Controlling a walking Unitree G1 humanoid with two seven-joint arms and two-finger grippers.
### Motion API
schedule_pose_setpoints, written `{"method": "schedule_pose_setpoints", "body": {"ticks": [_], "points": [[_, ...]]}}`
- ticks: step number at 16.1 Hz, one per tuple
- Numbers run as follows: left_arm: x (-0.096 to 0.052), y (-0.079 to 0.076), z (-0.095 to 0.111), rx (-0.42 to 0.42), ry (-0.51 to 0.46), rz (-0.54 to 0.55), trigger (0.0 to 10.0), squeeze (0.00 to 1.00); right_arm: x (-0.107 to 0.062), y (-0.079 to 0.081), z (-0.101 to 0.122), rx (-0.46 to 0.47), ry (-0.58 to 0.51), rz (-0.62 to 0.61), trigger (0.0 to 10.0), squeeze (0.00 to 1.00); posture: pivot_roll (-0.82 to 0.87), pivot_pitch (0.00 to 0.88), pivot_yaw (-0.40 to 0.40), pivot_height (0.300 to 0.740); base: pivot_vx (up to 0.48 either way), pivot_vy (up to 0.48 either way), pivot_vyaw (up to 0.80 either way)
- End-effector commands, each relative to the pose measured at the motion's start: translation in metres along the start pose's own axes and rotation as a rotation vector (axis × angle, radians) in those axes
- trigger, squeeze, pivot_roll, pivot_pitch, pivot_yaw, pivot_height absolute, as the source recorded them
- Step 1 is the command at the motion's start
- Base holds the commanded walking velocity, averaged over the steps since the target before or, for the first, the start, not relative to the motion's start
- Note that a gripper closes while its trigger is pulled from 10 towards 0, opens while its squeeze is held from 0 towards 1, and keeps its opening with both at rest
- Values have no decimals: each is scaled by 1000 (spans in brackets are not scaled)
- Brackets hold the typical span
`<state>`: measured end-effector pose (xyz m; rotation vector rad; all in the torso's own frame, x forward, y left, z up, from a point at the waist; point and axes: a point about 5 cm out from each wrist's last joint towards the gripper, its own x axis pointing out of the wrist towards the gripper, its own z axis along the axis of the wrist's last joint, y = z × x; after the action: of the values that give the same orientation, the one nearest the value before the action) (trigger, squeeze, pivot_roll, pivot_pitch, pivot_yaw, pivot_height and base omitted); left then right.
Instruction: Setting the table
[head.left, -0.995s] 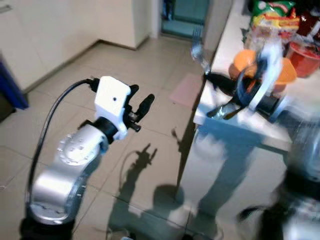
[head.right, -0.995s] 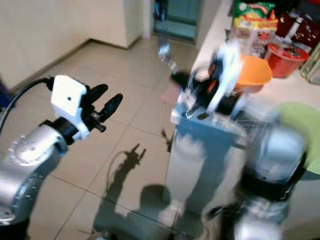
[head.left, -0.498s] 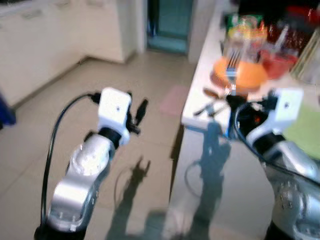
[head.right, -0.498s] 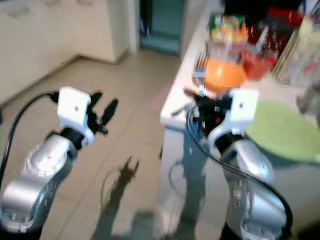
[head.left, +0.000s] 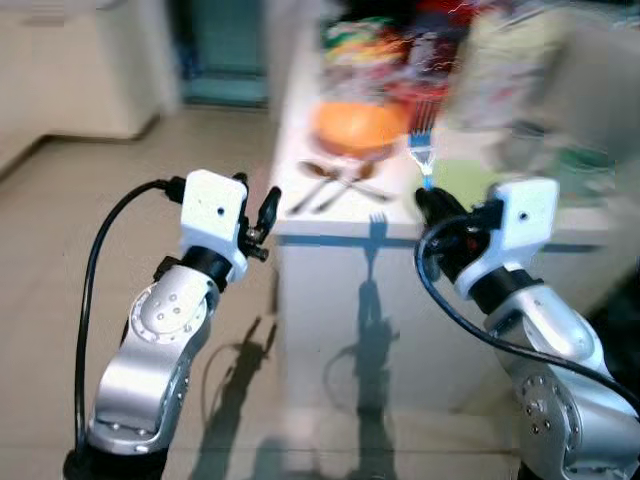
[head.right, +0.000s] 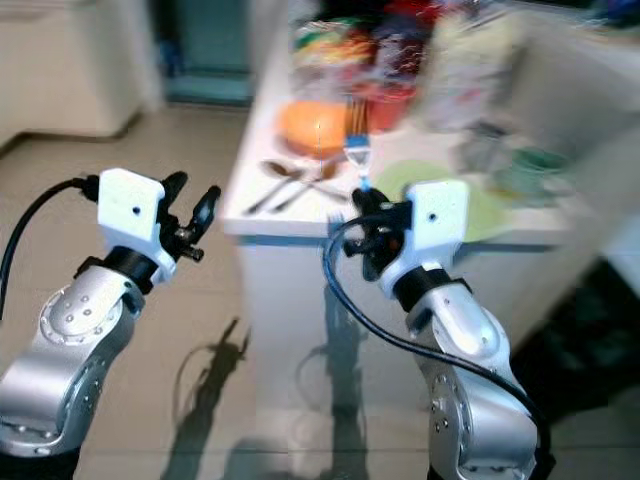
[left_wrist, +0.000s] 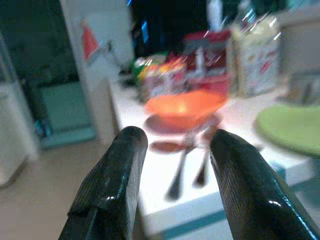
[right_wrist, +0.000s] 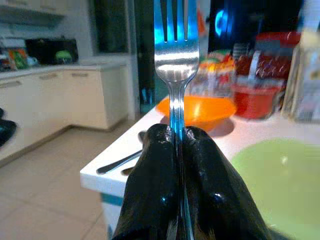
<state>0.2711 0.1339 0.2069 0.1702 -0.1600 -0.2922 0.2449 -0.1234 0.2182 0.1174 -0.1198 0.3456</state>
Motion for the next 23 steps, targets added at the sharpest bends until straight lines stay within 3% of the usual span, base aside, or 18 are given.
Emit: {"method": "schedule_pose_setpoints", "body": {"ticks": [1,7,14,17,23], "points": [[1,1,-3,-3,10,6,10000,0,0,3,-2,18,-7,-5,10000,0,-42,0,-40,740,0,-401,-800],[10,0,-3,8,10,105,10000,0,9,-13,-13,-25,90,-47,10000,0,-41,0,-51,740,0,-409,-467],[14,-6,-8,23,25,87,10000,0,9,-38,-22,-109,142,-193,10000,0,-61,0,-40,740,0,-414,0],[17,0,-5,36,14,106,10000,0,12,-42,-24,-125,144,-241,10000,0,-67,0,-42,740,0,-439,0],[18,-4,-8,52,35,100,10000,0,12,-43,-25,-149,150,-242,10000,0,-65,0,-39,740,0,-367,0]]}}
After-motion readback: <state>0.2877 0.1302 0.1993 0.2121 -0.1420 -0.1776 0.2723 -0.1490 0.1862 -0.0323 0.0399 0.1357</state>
